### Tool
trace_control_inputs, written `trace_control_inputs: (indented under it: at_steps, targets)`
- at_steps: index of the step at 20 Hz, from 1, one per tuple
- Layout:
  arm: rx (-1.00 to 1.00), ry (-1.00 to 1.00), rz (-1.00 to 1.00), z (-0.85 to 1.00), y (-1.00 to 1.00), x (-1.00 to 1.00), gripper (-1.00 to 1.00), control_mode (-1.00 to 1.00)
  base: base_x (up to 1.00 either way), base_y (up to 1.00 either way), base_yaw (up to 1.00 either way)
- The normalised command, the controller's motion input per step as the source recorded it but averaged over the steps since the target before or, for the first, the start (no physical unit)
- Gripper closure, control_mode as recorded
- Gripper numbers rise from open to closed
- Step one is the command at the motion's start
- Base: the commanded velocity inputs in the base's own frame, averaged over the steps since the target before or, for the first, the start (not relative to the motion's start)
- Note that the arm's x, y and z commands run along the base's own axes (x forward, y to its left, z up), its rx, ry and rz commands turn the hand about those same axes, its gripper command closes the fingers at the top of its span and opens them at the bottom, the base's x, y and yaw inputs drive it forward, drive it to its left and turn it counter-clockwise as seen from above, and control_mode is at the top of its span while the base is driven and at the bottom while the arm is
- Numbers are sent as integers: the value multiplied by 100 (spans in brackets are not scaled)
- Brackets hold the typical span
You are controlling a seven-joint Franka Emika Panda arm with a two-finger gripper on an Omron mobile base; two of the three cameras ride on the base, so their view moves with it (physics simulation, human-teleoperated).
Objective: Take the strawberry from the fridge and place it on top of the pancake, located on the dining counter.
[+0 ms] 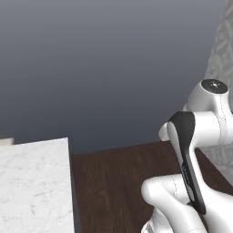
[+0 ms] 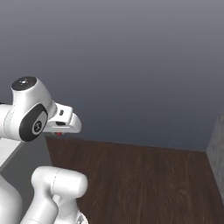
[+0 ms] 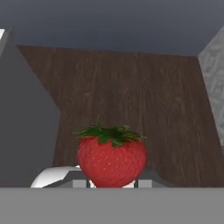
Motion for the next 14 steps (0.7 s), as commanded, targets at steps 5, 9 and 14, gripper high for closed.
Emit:
trace_control_inputs:
  at_steps: [5, 9, 14]
  targets:
    - [0, 0, 0, 0, 0, 0, 100, 100, 100, 6, 7]
    - [0, 0, 0, 0, 0, 0, 100, 100, 100, 4, 19]
    - [0, 0, 0, 0, 0, 0, 100, 100, 100, 0, 37]
